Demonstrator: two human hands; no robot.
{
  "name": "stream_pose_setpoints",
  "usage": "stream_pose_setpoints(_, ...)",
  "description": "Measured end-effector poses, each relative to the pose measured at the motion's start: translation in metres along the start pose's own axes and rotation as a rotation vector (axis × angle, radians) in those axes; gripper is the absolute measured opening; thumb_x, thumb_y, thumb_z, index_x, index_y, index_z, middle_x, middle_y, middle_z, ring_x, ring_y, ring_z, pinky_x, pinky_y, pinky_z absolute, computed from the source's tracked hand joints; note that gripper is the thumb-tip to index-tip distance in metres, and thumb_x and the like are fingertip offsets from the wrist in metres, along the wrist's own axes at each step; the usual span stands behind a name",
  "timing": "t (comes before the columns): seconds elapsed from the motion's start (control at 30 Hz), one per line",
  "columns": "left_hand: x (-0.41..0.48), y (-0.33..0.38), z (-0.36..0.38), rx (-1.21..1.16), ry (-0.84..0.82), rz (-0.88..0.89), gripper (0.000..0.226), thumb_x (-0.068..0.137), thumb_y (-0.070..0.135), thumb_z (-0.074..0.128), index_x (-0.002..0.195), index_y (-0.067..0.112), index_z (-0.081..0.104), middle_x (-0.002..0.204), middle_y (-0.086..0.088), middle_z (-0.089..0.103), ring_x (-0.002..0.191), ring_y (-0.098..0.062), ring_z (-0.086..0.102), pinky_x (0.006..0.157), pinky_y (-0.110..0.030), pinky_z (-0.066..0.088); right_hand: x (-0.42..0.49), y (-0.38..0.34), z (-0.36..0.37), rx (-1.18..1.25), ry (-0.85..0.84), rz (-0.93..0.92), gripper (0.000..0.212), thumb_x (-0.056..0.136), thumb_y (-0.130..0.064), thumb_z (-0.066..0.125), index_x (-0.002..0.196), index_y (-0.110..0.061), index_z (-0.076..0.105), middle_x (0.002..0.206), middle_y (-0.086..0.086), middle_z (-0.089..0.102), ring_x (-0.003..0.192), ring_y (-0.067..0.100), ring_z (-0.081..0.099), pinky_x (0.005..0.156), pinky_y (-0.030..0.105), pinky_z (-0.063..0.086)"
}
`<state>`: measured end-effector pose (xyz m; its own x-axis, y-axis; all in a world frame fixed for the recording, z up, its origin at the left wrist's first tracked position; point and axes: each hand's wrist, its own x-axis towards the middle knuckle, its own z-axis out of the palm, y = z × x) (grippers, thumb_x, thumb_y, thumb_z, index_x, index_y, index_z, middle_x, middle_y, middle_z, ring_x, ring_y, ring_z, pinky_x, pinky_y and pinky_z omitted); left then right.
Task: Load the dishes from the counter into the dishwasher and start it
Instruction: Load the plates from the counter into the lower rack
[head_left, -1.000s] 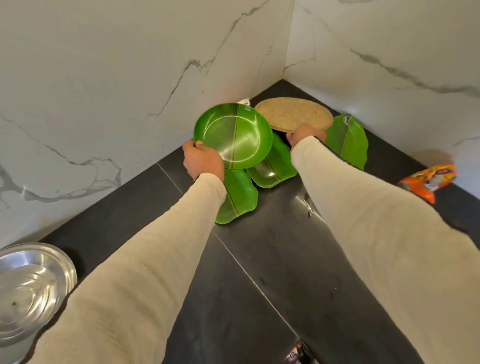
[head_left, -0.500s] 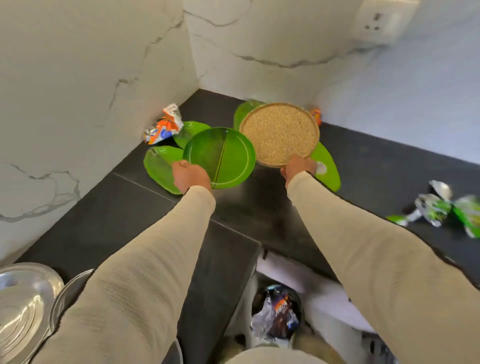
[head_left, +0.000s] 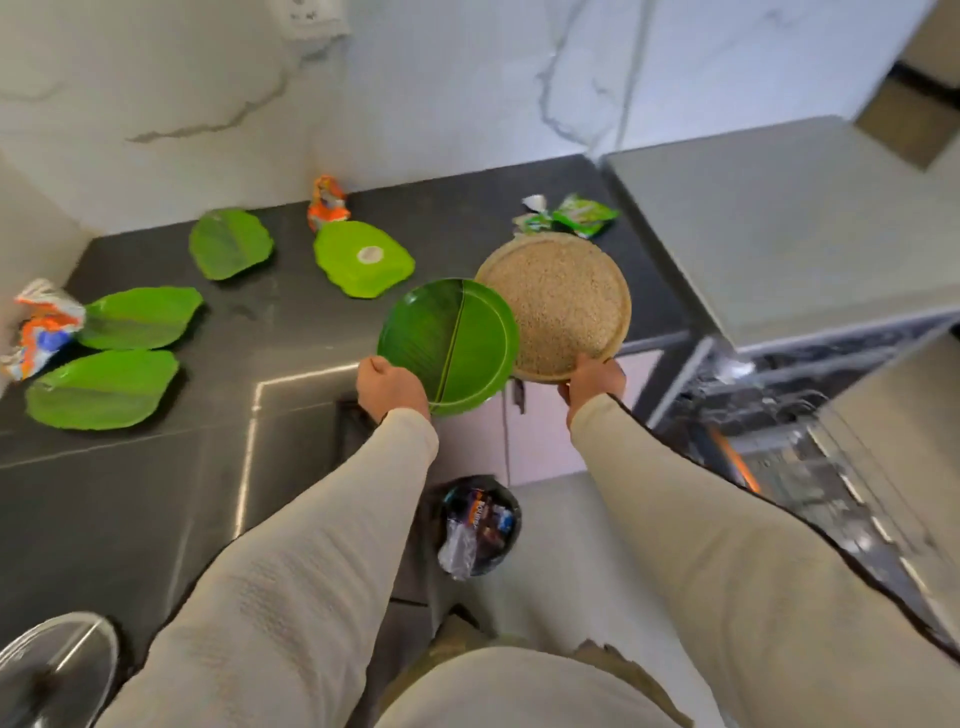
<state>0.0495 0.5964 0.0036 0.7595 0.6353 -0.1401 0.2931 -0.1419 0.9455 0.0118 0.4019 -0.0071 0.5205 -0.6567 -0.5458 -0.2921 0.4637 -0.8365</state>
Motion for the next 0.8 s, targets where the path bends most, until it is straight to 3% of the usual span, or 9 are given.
stream_pose_setpoints(0.07, -0.049, -0.014, 0.022, 0.047, -0.082, 0.01, 0.028, 0.103, 0.011, 0.038, 0.099, -0.006, 0.06, 0.096, -0.017, 0.059, 0.086, -0.03, 0.05, 0.07, -0.026, 0.028, 0.016, 0.005, -0.06, 0.06, 0.034, 0.035, 0.029, 0.098, -0.01, 0.048, 0.126, -0.009, 0.057, 0.112, 0.016, 0.062, 0.081, 0.023, 0.06, 0.085, 0.046, 0.056)
stream_pose_setpoints(0.13, -0.102, -0.031, 0.042, 0.109, -0.177, 0.004, 0.03, 0.104, 0.012, 0.037, 0.104, -0.005, 0.061, 0.099, -0.017, 0.059, 0.088, -0.028, 0.052, 0.074, -0.031, 0.033, 0.03, 0.015, -0.126, 0.057, 0.077, 0.052, 0.034, 0.098, -0.011, 0.049, 0.131, -0.003, 0.054, 0.121, 0.02, 0.062, 0.095, 0.027, 0.062, 0.089, 0.044, 0.053)
stream_pose_setpoints(0.2, -0.156, -0.052, 0.059, 0.182, -0.252, 0.024, 0.031, 0.104, 0.012, 0.037, 0.107, -0.006, 0.061, 0.104, -0.022, 0.063, 0.096, -0.034, 0.057, 0.081, -0.037, 0.038, 0.045, 0.028, -0.196, 0.055, 0.196, 0.055, 0.033, 0.095, -0.014, 0.054, 0.126, -0.005, 0.059, 0.111, 0.012, 0.064, 0.102, 0.027, 0.063, 0.088, 0.039, 0.052)
stream_pose_setpoints(0.3, -0.239, -0.086, 0.078, 0.243, -0.337, 0.022, 0.029, 0.103, 0.01, 0.038, 0.108, -0.007, 0.061, 0.107, -0.024, 0.064, 0.101, -0.038, 0.059, 0.085, -0.037, 0.039, 0.073, 0.053, -0.301, 0.07, 0.373, 0.089, 0.031, 0.085, -0.022, 0.058, 0.115, -0.018, 0.065, 0.104, 0.005, 0.067, 0.099, 0.033, 0.065, 0.089, 0.053, 0.055)
stream_pose_setpoints(0.4, -0.302, -0.112, 0.091, 0.301, -0.375, 0.002, 0.029, 0.103, 0.012, 0.038, 0.108, -0.003, 0.062, 0.106, -0.022, 0.065, 0.099, -0.037, 0.059, 0.083, -0.035, 0.041, 0.088, 0.066, -0.383, 0.077, 0.471, 0.173, 0.024, 0.091, -0.018, 0.056, 0.114, -0.018, 0.064, 0.104, 0.006, 0.065, 0.099, 0.034, 0.065, 0.09, 0.052, 0.055)
stream_pose_setpoints(0.53, -0.346, -0.128, 0.125, 0.374, -0.423, -0.022, 0.029, 0.104, 0.014, 0.038, 0.112, -0.001, 0.061, 0.104, -0.019, 0.064, 0.096, -0.034, 0.058, 0.082, -0.036, 0.041, 0.106, 0.056, -0.442, 0.034, 0.557, 0.178, 0.009, 0.094, -0.016, 0.053, 0.099, -0.02, 0.06, 0.087, 0.0, 0.062, 0.09, 0.031, 0.064, 0.087, 0.052, 0.056)
stream_pose_setpoints(0.63, -0.365, -0.145, 0.164, 0.451, -0.487, -0.014, 0.028, 0.104, 0.018, 0.039, 0.112, 0.002, 0.061, 0.108, -0.023, 0.066, 0.1, -0.04, 0.06, 0.088, -0.043, 0.046, 0.133, 0.049, -0.472, -0.043, 0.621, 0.183, 0.015, 0.093, -0.015, 0.055, 0.105, -0.018, 0.065, 0.086, 0.003, 0.062, 0.083, 0.03, 0.062, 0.083, 0.048, 0.057)
stream_pose_setpoints(0.73, -0.38, -0.159, 0.209, 0.517, -0.56, 0.005, 0.029, 0.105, 0.019, 0.038, 0.114, 0.002, 0.059, 0.109, -0.024, 0.065, 0.101, -0.041, 0.06, 0.085, -0.042, 0.043, 0.182, 0.051, -0.501, -0.087, 0.645, 0.211, 0.015, 0.09, -0.012, 0.052, 0.097, -0.014, 0.065, 0.085, 0.003, 0.064, 0.089, 0.03, 0.066, 0.082, 0.048, 0.058)
stream_pose_setpoints(0.8, -0.39, -0.164, 0.241, 0.546, -0.605, -0.011, 0.03, 0.105, 0.019, 0.038, 0.115, -0.001, 0.059, 0.11, -0.026, 0.064, 0.101, -0.041, 0.059, 0.083, -0.041, 0.042, 0.211, 0.045, -0.516, -0.1, 0.66, 0.26, 0.018, 0.089, -0.009, 0.049, 0.098, -0.007, 0.064, 0.079, 0.001, 0.059, 0.088, 0.026, 0.065, 0.077, 0.041, 0.057)
